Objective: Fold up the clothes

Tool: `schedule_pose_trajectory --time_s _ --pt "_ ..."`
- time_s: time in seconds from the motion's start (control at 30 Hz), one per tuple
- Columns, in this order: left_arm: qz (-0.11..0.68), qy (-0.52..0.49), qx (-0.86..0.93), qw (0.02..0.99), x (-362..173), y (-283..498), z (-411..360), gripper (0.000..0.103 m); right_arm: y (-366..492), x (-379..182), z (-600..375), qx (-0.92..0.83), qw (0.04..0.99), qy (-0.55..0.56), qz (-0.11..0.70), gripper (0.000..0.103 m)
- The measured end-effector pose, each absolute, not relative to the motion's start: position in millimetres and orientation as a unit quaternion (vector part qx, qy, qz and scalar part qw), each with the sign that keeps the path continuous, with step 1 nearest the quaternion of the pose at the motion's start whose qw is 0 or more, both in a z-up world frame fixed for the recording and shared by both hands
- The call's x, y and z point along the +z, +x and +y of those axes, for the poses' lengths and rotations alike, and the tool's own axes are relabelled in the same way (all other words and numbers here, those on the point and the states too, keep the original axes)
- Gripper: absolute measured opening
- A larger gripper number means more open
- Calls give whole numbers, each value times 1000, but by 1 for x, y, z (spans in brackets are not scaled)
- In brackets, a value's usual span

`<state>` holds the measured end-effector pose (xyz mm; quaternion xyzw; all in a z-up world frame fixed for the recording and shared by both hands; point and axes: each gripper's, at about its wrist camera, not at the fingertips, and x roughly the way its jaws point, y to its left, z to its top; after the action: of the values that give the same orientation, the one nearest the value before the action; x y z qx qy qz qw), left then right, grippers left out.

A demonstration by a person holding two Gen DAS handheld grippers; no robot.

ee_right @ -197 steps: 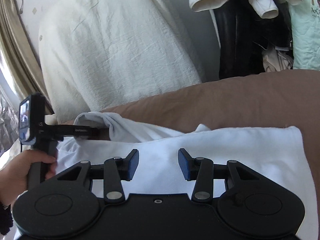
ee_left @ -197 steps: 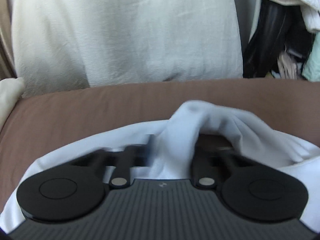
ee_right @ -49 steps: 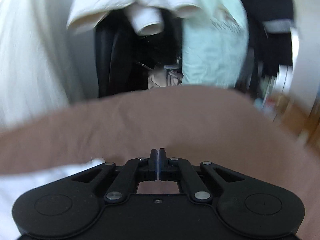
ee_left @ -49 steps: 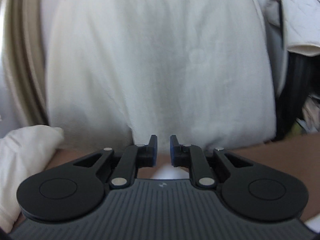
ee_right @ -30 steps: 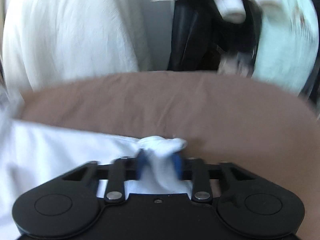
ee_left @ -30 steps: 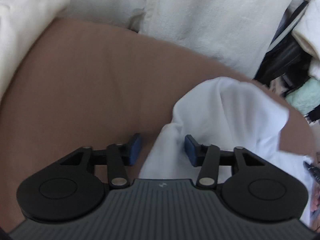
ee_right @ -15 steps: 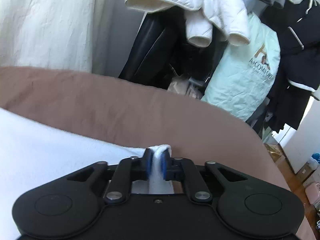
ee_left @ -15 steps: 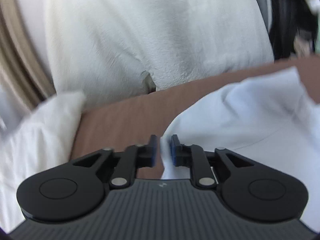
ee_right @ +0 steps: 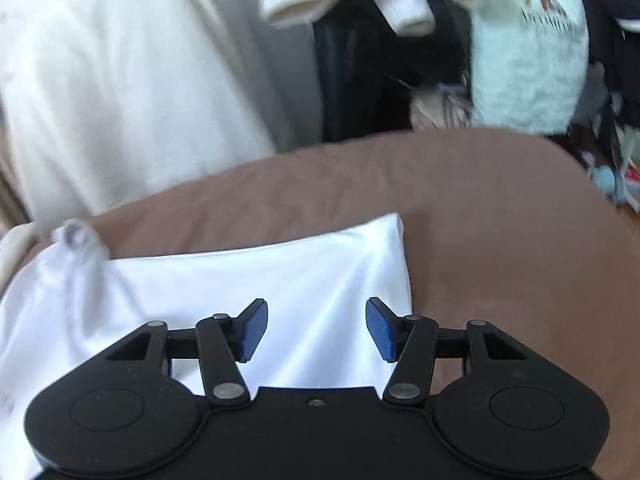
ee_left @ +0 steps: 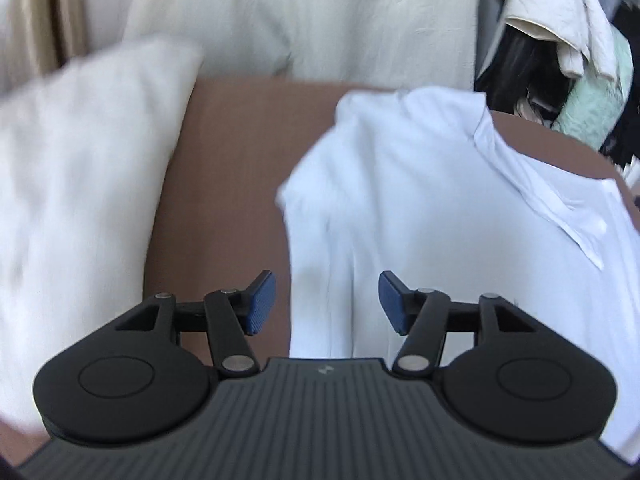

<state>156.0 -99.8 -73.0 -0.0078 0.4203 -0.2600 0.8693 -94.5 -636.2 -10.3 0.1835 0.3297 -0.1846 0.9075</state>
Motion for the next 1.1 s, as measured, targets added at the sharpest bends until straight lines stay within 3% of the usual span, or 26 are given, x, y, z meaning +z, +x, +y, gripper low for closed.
schedule_pose_trajectory --time_s 0.07,0.2,0.23,0.27,0.3,0.33,0.4,0.43,0.5,0.63,0.8,0.87,0.9,1.0,1.03,1.1 --pt "448 -50 -247 858 -91 154 -84 74 -113 -5 -632 -193 902 193 333 60" --pt "455 -136 -245 845 -110 150 -58 76 -144 -24 -636 -218 875 261 346 61" --pt "457 -155 -249 840 -112 153 -55 73 -146 -31 -640 -227 866 271 355 61" --pt "456 -172 -256 835 -114 157 -53 56 -146 -39 -643 -237 857 276 364 61" --pt "452 -177 -261 835 -117 157 -53 36 -145 -48 -644 -247 849 277 376 61" --pt "446 -170 -262 839 -118 154 -57 4 -141 -58 -644 -248 843 278 388 61" --pt "433 -146 -261 850 -117 149 -66 4 -127 -77 -632 -222 862 237 389 51" --pt "423 -118 -258 861 -112 144 -72 4 -119 -83 -614 -204 877 171 399 33" --pt "401 -61 -249 879 -101 134 -86 4 -107 -80 -587 -211 880 51 423 9" --pt "385 -18 -235 892 -91 126 -84 4 -120 -50 -587 -308 877 39 366 2" --pt "417 -27 -184 890 -97 133 -89 6 -104 -87 -599 -334 845 5 417 0" --pt "409 19 -158 899 -93 131 -100 22 -96 -82 -599 -365 834 -8 413 0" --pt "407 18 -151 901 -91 131 -101 25 -93 -80 -598 -385 827 -17 410 0" --pt "420 -98 -154 889 -88 139 -71 24 -96 -68 -598 -409 832 -5 375 7" --pt "416 -122 -151 889 -87 140 -61 22 -99 -61 -592 -399 846 -6 354 12" --pt "404 -146 -167 887 -79 139 -52 22 -103 -46 -574 -361 879 0 313 35"
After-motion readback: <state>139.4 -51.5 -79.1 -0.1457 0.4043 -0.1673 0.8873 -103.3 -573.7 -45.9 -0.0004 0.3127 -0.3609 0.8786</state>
